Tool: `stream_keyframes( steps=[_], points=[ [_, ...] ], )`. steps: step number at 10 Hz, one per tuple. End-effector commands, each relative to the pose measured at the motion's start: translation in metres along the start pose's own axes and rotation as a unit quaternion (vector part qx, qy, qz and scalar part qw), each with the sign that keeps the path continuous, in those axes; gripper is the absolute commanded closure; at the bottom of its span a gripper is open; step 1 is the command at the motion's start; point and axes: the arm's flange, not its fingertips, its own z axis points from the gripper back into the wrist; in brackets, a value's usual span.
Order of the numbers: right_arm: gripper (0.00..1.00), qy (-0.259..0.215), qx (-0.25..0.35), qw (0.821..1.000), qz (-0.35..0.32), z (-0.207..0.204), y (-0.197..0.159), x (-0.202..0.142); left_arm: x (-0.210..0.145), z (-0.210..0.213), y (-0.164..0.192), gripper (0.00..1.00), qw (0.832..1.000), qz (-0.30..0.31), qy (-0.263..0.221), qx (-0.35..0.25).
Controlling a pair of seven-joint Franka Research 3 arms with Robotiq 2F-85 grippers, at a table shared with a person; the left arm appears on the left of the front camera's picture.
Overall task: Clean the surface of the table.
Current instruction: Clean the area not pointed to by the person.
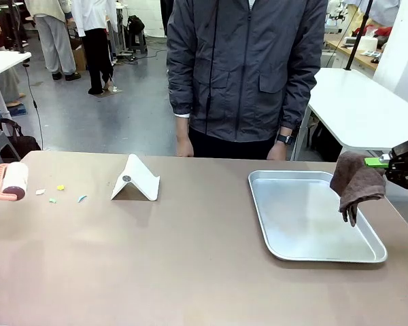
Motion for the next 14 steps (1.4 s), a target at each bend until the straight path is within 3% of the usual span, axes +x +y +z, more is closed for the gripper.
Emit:
stream_keyframes(
  steps=[1, 3, 5, 6, 10, 14],
  points=[
    [0.93, -0.004, 0.003, 1.0, 0.006, 0.002, 0.002, 0.003, 0.012, -0.012, 0.003, 0.78, 0.998, 0.014, -0.029, 0.055],
    [0.93, -0.004, 0.003, 1.0, 0.006, 0.002, 0.002, 0.003, 0.038, -0.014, 0.002, 0.78, 0.995, 0.041, -0.036, 0.08],
    [0.93, -0.004, 0.003, 1.0, 0.006, 0.002, 0.002, 0.003, 0.059, -0.011, -0.001, 0.78, 0.996, 0.043, 0.009, 0.079],
    [0.93, -0.004, 0.003, 1.0, 0.006, 0.002, 0.002, 0.003, 0.066, -0.009, -0.001, 0.78, 0.995, 0.042, 0.005, 0.091],
    [0.93, -0.004, 0.003, 1.0, 0.006, 0.002, 0.002, 0.003, 0.076, 0.0, 0.007, 0.78, 0.991, 0.033, 0.018, 0.129],
    [0.93, -0.004, 0.003, 1.0, 0.006, 0.002, 0.002, 0.003, 0.094, -0.021, 0.021, 0.78, 0.987, 0.049, 0.038, 0.147]
  ],
)
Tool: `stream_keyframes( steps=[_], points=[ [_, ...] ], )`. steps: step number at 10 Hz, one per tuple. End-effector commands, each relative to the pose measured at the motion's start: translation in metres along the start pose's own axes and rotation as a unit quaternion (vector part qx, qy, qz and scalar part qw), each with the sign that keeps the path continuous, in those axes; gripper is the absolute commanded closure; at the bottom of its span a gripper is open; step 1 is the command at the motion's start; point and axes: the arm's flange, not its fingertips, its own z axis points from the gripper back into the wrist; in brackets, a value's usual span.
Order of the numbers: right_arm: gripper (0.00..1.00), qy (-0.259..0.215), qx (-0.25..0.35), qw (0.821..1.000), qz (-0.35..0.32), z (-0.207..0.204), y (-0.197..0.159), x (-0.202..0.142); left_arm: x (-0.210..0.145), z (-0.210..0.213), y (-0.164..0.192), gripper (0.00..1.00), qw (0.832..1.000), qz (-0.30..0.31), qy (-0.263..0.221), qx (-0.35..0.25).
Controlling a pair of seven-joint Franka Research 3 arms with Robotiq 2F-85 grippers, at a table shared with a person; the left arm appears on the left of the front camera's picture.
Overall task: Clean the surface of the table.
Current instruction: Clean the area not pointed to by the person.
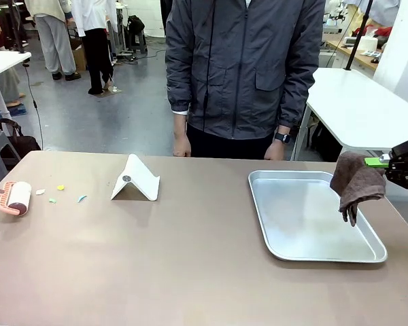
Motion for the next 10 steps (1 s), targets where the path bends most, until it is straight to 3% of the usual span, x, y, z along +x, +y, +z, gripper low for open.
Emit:
stream_keyframes(
  steps=[1, 5, 10],
  points=[
    [0.93, -0.004, 0.003, 1.0, 0.006, 0.002, 0.002, 0.003, 0.016, -0.01, 0.001, 0.78, 0.999, 0.012, 0.025, 0.02],
    [0.93, -0.004, 0.003, 1.0, 0.006, 0.002, 0.002, 0.003, 0.031, -0.05, -0.015, 0.78, 0.998, -0.011, 0.036, 0.054],
    [0.93, -0.004, 0.003, 1.0, 0.006, 0.002, 0.002, 0.003, 0.02, -0.107, -0.025, 0.78, 0.995, -0.046, 0.057, 0.061]
  ],
)
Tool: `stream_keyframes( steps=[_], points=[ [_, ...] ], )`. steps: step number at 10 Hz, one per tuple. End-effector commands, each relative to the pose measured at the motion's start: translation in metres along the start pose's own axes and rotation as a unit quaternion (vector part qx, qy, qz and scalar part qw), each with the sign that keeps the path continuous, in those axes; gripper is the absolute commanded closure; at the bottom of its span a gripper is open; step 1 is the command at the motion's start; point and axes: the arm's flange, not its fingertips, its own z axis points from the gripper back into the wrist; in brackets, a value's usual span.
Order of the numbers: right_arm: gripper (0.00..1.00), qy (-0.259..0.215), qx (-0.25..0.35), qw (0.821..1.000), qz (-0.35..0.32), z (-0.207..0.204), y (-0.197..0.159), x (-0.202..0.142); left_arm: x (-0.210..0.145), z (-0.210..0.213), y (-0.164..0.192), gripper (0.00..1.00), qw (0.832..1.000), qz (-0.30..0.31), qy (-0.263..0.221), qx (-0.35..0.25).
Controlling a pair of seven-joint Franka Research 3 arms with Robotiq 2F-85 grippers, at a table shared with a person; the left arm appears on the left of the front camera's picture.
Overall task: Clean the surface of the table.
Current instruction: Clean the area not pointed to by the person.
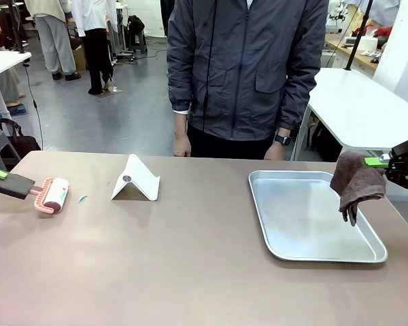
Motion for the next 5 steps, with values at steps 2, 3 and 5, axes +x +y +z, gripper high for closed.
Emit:
stream_keyframes(
  steps=[2, 3, 5],
  points=[
    [0.93, -0.004, 0.003, 1.0, 0.006, 0.002, 0.002, 0.002, -0.013, -0.053, 0.01, 0.78, 0.998, -0.017, 0.025, 0.053],
    [0.93, -0.004, 0.003, 1.0, 0.006, 0.002, 0.002, 0.002, -0.014, -0.067, 0.003, 0.78, 0.997, -0.026, 0.04, 0.061],
    [0.93, -0.004, 0.003, 1.0, 0.006, 0.002, 0.002, 0.002, -0.014, -0.088, -0.012, 0.78, 0.995, -0.041, 0.059, 0.067]
  ],
)
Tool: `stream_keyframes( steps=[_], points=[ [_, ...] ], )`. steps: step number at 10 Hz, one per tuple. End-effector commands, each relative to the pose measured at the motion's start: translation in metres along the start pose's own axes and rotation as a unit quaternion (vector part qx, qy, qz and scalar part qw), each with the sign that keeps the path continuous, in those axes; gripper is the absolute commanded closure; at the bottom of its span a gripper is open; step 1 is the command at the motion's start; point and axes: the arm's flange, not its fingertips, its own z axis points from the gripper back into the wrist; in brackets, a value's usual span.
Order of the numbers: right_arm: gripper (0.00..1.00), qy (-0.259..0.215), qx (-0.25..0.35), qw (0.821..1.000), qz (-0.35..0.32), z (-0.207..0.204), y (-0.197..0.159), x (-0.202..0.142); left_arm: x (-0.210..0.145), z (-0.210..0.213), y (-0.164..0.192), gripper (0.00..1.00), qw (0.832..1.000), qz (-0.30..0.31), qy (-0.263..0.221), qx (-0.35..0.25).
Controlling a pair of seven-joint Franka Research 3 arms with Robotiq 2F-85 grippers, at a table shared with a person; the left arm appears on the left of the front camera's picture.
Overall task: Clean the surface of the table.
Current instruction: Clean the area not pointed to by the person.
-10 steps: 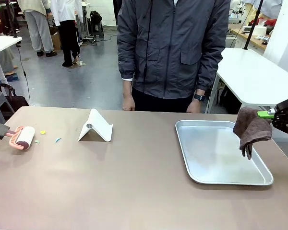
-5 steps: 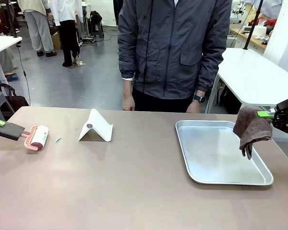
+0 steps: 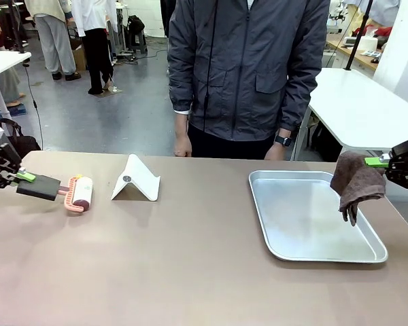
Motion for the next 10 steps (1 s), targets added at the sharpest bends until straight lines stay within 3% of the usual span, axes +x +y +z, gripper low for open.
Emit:
stream_keyframes(
  steps=[1, 4, 6, 8, 10],
  points=[
    [0.93, -0.004, 0.003, 1.0, 0.006, 0.001, 0.002, 0.002, -0.012, -0.039, 0.016, 0.78, 0.998, -0.01, 0.03, 0.062],
    [0.93, -0.004, 0.003, 1.0, 0.006, 0.001, 0.002, 0.002, -0.011, -0.039, 0.001, 0.78, 0.998, -0.019, 0.029, 0.049],
    [0.93, -0.004, 0.003, 1.0, 0.006, 0.001, 0.002, 0.002, -0.024, -0.009, -0.01, 0.78, 0.999, -0.036, 0.023, -0.003],
    [0.93, -0.004, 0.003, 1.0, 0.006, 0.001, 0.002, 0.002, -0.062, 0.037, -0.031, 0.78, 0.99, -0.09, 0.016, -0.103],
    [0.93, -0.004, 0.003, 1.0, 0.006, 0.001, 0.002, 0.002, -0.1, 0.073, -0.035, 0.78, 0.979, -0.131, 0.003, -0.159]
  ],
)
